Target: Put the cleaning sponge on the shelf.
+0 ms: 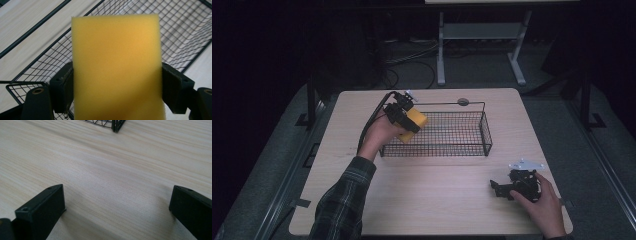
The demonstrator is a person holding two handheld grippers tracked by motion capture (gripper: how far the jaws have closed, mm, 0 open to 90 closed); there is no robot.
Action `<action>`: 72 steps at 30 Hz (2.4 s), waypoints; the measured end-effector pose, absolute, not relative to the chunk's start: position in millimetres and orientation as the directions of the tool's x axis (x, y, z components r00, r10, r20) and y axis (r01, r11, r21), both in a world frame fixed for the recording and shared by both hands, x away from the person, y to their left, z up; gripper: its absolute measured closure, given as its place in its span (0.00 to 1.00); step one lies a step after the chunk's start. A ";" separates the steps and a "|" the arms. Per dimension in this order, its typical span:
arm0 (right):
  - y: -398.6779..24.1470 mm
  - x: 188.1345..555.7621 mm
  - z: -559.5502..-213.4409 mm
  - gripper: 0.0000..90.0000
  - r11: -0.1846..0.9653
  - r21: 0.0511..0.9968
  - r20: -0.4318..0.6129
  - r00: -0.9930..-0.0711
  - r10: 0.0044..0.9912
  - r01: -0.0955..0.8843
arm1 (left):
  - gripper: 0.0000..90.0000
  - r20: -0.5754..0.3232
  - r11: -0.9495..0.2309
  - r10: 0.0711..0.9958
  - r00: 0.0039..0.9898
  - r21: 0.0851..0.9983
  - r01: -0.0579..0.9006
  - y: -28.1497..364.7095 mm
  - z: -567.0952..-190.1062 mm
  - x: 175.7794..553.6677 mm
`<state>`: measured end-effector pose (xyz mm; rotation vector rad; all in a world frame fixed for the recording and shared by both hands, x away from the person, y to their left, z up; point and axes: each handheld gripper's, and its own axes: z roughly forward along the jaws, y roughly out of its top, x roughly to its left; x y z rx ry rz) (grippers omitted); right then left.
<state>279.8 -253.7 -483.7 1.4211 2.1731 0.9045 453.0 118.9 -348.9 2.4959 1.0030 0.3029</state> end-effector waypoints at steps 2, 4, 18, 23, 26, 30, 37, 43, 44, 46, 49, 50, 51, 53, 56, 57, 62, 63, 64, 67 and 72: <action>-253.6 279.8 -483.7 0.00 0.277 0.698 0.025 -0.410 0.912 0.660 | 0.26 0.037 -0.643 0.701 0.712 0.465 0.608 119.6 -350.5 454.5; -253.6 279.8 -483.6 0.00 0.277 0.698 0.026 -0.410 0.912 0.661 | 0.26 0.040 -0.639 0.710 0.704 0.459 0.618 121.6 -355.9 458.8; -253.7 279.8 -483.7 0.00 0.277 0.698 0.025 -0.410 0.912 0.661 | 0.26 0.027 -0.614 0.739 0.673 0.438 0.657 133.4 -379.8 471.8; -253.7 279.8 -483.7 0.00 0.278 0.698 0.025 -0.410 0.912 0.660 | 0.26 0.011 -0.597 0.754 0.657 0.431 0.677 136.9 -390.1 475.3; -253.7 279.8 -483.7 0.00 0.278 0.698 0.025 -0.410 0.912 0.660 | 0.26 0.010 -0.599 0.754 0.657 0.420 0.681 137.9 -394.8 476.9; -253.7 279.8 -483.7 0.00 0.278 0.698 0.025 -0.410 0.912 0.660 | 0.26 0.009 -0.605 0.751 0.660 0.410 0.683 138.3 -399.9 478.1; -253.7 279.8 -483.7 0.00 0.278 0.698 0.025 -0.410 0.912 0.660 | 0.26 0.004 -0.602 0.757 0.653 0.392 0.696 140.1 -410.2 479.4; -253.7 279.8 -483.7 0.00 0.278 0.698 0.025 -0.410 0.912 0.660 | 0.26 0.000 -0.615 0.748 0.664 0.378 0.692 137.9 -413.2 478.6; -253.7 279.8 -483.7 0.00 0.278 0.698 0.025 -0.410 0.912 0.660 | 0.26 0.000 -0.615 0.747 0.665 0.378 0.691 137.5 -413.4 478.5; -253.6 279.8 -483.7 0.00 0.277 0.698 0.025 -0.410 0.912 0.660 | 0.26 -0.003 -0.616 0.746 0.666 0.377 0.691 136.9 -413.9 478.5; -253.7 279.8 -483.7 0.00 0.278 0.698 0.025 -0.410 0.912 0.660 | 0.25 -0.005 -0.618 0.744 0.668 0.374 0.691 136.6 -414.5 478.6; -253.7 279.8 -483.7 0.00 0.278 0.698 0.025 -0.410 0.912 0.660 | 0.25 -0.003 -0.620 0.743 0.669 0.373 0.690 136.5 -414.5 478.5; -253.7 279.8 -483.7 0.00 0.278 0.698 0.025 -0.410 0.912 0.660 | 0.25 -0.003 -0.621 0.742 0.670 0.373 0.689 136.4 -414.4 478.5; -253.7 279.8 -483.7 0.00 0.278 0.698 0.025 -0.410 0.912 0.660 | 0.25 -0.006 -0.622 0.741 0.671 0.371 0.690 136.0 -414.6 478.4; -253.7 279.8 -483.7 0.00 0.278 0.698 0.025 -0.410 0.912 0.660 | 0.25 -0.009 -0.624 0.740 0.673 0.366 0.691 135.6 -415.1 478.3; -253.7 279.8 -483.7 0.00 0.278 0.698 0.025 -0.410 0.912 0.660 | 0.25 -0.009 -0.624 0.740 0.672 0.364 0.692 135.6 -415.2 478.3; -253.7 279.8 -483.7 0.00 0.278 0.698 0.025 -0.410 0.912 0.660 | 0.22 -0.007 -0.622 0.743 0.670 0.364 0.694 135.5 -415.1 478.2; -253.7 279.8 -483.7 0.00 0.278 0.698 0.025 -0.410 0.912 0.660 | 0.21 -0.006 -0.620 0.745 0.667 0.366 0.694 135.5 -414.9 478.3; -253.7 279.8 -483.7 0.00 0.277 0.698 0.025 -0.410 0.912 0.660 | 0.20 -0.004 -0.619 0.745 0.667 0.368 0.694 135.5 -414.6 478.4; -253.7 279.8 -483.6 0.00 0.278 0.698 0.025 -0.410 0.912 0.660 | 0.20 -0.003 -0.618 0.745 0.667 0.371 0.693 135.8 -413.6 478.4; -253.6 279.8 -483.6 0.00 0.277 0.698 0.025 -0.410 0.912 0.661 | 0.20 -0.007 -0.609 0.748 0.664 0.391 0.690 137.6 -408.1 476.8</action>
